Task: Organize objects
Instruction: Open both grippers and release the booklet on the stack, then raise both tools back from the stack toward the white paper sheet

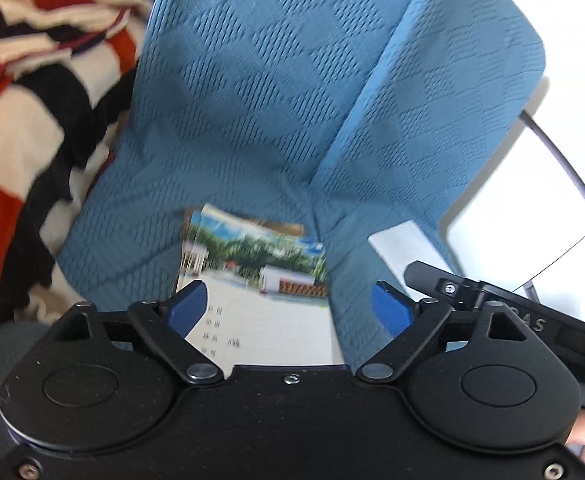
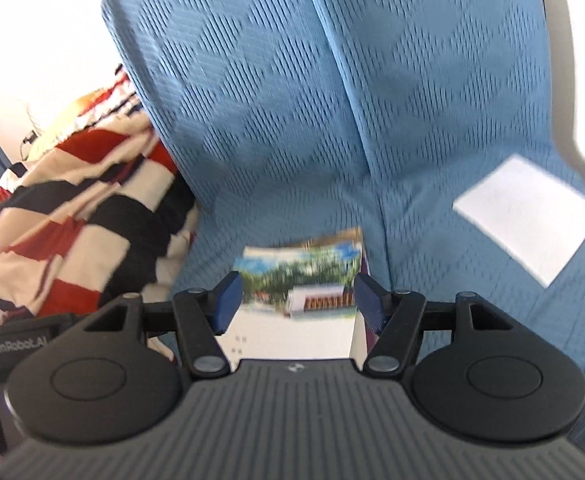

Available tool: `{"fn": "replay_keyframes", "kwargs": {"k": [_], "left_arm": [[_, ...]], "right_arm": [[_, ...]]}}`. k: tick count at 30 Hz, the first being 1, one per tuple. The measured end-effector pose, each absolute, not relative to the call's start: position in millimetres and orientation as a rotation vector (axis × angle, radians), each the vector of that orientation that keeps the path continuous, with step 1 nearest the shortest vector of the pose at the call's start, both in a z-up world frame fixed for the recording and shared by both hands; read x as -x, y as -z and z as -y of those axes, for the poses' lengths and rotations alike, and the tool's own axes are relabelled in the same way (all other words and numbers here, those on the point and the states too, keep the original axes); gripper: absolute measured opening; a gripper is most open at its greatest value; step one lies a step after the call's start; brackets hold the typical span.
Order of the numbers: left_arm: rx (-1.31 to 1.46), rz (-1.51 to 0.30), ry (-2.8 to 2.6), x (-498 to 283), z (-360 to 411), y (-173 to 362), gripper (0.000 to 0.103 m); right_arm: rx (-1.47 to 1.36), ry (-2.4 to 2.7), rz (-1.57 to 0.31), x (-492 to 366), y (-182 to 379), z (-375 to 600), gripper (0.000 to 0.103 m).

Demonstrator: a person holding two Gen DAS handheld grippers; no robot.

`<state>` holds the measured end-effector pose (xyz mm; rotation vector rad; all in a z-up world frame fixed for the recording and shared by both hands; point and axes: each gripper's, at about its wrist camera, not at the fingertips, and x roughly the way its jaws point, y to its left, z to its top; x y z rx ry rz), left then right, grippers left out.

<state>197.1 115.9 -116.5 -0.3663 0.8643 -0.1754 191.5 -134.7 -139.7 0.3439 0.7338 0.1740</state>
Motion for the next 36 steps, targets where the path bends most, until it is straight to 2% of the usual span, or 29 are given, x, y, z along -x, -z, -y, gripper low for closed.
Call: {"fn": "replay_keyframes", "kwargs": {"k": [2,7,21,36], "left_arm": [[0.367,-0.837,0.183,-196,-114,105,0.098],[0.373,-0.795,0.215,-191,-108,80,0.102],[0.314,-0.746,0.242,-165,-77,46,0.102],[0.268,-0.803,0.278,-158,-33,73,0.102]], "right_arm": [[-0.334,-0.174,-0.704,-187,126,139,0.065],[-0.341,-0.169,-0.652,-172,100,153,0.067],[-0.287,-0.120,-0.596,-128,79,175,0.067],[-0.293,-0.040,-0.639,-102,104,197,0.067]]}}
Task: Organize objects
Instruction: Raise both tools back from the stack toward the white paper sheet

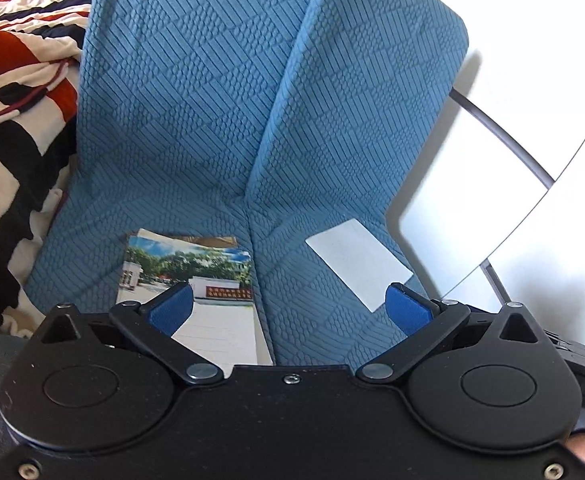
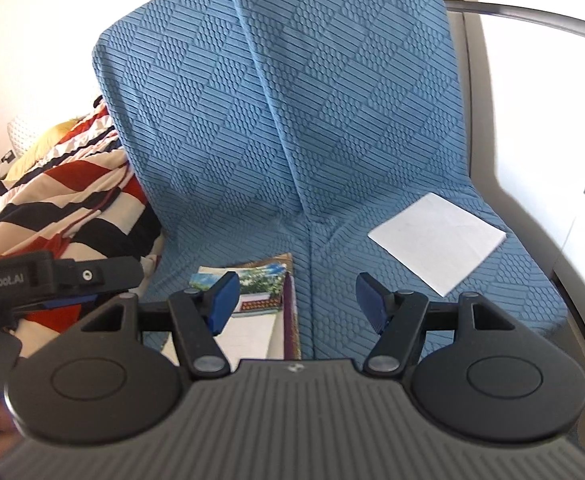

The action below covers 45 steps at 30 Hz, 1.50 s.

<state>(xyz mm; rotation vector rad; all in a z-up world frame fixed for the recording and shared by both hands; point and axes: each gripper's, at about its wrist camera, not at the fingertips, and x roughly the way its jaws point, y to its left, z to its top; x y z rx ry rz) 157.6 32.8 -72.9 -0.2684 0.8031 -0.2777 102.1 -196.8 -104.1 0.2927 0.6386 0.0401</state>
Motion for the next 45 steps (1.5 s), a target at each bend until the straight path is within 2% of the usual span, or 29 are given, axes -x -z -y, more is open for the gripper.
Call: {"fn": "replay_keyframes", "kwargs": {"k": [18,19,21,23,45], "left_arm": [[0.273,-0.845,0.309,-159,6,92,0.102],[0.277,-0.846,0.313,-159,8,93,0.102],[0.265,-0.849,0.317,-161,15,93,0.102],[0.243,-0.842,0.310,-162,22,93,0.102],[0.237,-0.884,0.319,-186,84,158,0.102]], "right_arm": [[-0.285,0.022,-0.670,-87,124,227,0.067],[-0.284,0.029,-0.673,-87,125,230,0.070],[-0.286,0.048,-0.671,-87,128,237,0.088],[-0.295,0.060,-0.668,-86,131,245,0.091],[-0.390,0.219,-0.628,-85,211,310,0.091]]}}
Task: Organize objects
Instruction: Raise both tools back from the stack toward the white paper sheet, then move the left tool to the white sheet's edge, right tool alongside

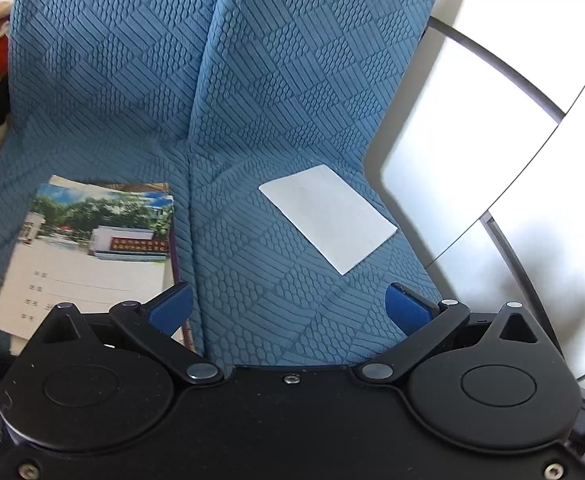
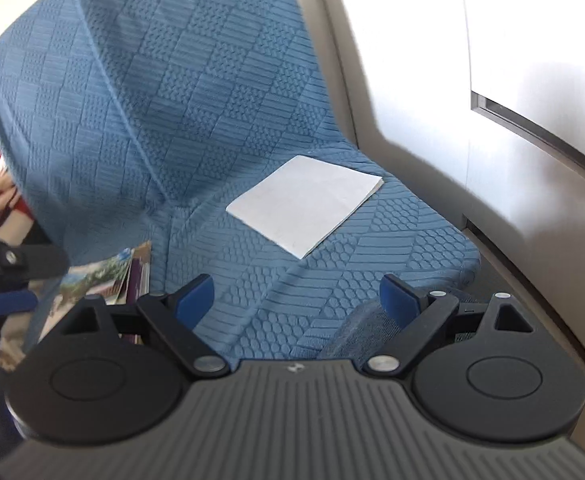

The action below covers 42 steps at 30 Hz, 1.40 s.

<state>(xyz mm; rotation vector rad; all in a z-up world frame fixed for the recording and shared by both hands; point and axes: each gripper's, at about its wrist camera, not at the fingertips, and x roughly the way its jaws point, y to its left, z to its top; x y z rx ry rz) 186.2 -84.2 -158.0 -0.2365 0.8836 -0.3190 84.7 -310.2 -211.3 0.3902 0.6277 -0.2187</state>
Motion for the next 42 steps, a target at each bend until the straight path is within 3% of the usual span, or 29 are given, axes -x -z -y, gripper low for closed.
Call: {"fn": "replay_keyframes", "kwargs": {"k": [19,24,29,33,35,42], "left_arm": [[0.424,-0.982,0.381,-267,120,237,0.100],[0.446,-0.989,0.409,-287,132,255,0.089],[0.562,-1.033,0.452,-310,141,280,0.068],[0.671,-1.077,0.466,-328,144,300,0.056],[0.712,-1.104,0.462,-335,145,309,0.048],[0.787,-1.171,0.440,-346,149,335,0.042]], "right_arm": [[-0.574,0.371,-0.479,-144,255,386,0.090],[-0.617,0.346,-0.467,-166,264,400,0.086],[-0.711,0.389,-0.466,-185,277,418,0.061],[-0.756,0.356,-0.466,-200,286,430,0.054],[-0.798,0.350,-0.467,-207,293,439,0.054],[-0.923,0.355,-0.543,-241,324,473,0.054]]}}
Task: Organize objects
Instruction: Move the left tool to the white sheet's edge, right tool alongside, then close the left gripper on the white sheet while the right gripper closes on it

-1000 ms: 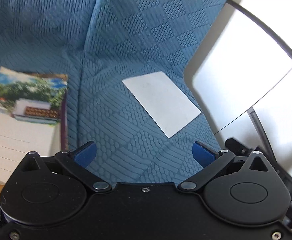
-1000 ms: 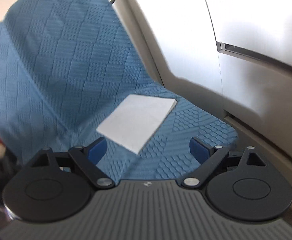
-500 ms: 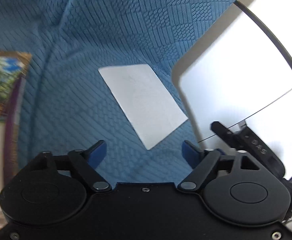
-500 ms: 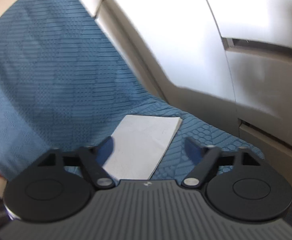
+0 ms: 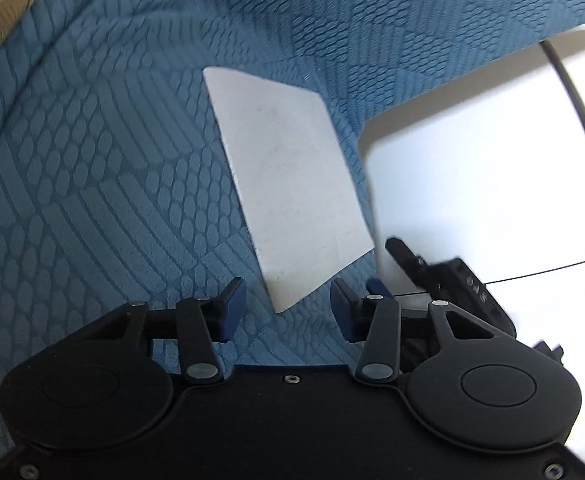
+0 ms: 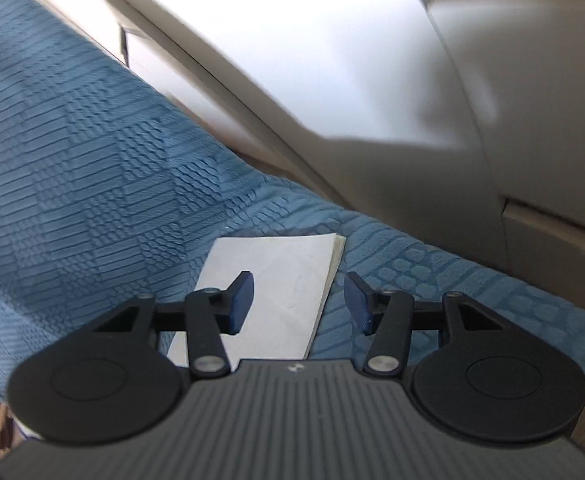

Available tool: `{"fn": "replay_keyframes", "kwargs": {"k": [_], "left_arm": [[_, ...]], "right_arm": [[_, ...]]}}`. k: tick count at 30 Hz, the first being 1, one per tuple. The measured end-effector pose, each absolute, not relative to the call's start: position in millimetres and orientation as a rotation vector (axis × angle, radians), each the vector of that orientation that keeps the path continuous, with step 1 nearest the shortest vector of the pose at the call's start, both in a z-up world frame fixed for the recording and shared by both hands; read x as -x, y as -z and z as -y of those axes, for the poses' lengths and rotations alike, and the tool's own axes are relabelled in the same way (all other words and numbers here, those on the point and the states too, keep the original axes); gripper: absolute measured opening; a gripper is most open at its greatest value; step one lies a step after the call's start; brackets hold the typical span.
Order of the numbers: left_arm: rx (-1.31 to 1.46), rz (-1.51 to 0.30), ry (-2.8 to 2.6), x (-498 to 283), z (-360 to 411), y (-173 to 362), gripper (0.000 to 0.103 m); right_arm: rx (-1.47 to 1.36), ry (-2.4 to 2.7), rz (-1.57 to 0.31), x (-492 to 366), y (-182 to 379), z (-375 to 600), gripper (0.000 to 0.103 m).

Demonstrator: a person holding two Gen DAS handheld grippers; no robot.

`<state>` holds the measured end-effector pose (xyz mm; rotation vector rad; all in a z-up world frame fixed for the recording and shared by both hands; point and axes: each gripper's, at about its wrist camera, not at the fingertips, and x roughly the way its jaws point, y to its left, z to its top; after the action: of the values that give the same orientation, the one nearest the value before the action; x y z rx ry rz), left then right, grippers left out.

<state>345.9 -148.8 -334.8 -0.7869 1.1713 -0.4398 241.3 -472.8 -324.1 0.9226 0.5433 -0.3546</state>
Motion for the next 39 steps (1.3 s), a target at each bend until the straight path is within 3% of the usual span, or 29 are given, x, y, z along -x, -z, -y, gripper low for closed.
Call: {"fn": "replay_keyframes", "kwargs": {"k": [6,8,14,19,27,32,39], "left_arm": [[0.810,-1.178,0.419,-355,154,346,0.035],[0.818,-1.185,0.404,-358,155,350,0.022],[0.847,-1.214,0.378,-363,155,359,0.006],[0.887,-1.227,0.377,-367,153,365,0.004],[0.949,-1.226,0.380,-373,155,368,0.008],[1.056,-1.213,0.408,-376,152,371,0.035],[1.044,-1.217,0.421,-381,155,368,0.037]], "right_arm": [[-0.917,0.317,-0.550,-261,329,482,0.054],[-0.917,0.320,-0.556,-269,331,486,0.054],[-0.866,0.327,-0.563,-287,335,493,0.051],[-0.773,0.320,-0.581,-298,336,493,0.051],[-0.833,0.226,-0.580,-304,346,500,0.051],[-0.900,0.179,-0.573,-299,350,500,0.051],[-1.112,0.024,-0.568,-292,363,504,0.047]]}}
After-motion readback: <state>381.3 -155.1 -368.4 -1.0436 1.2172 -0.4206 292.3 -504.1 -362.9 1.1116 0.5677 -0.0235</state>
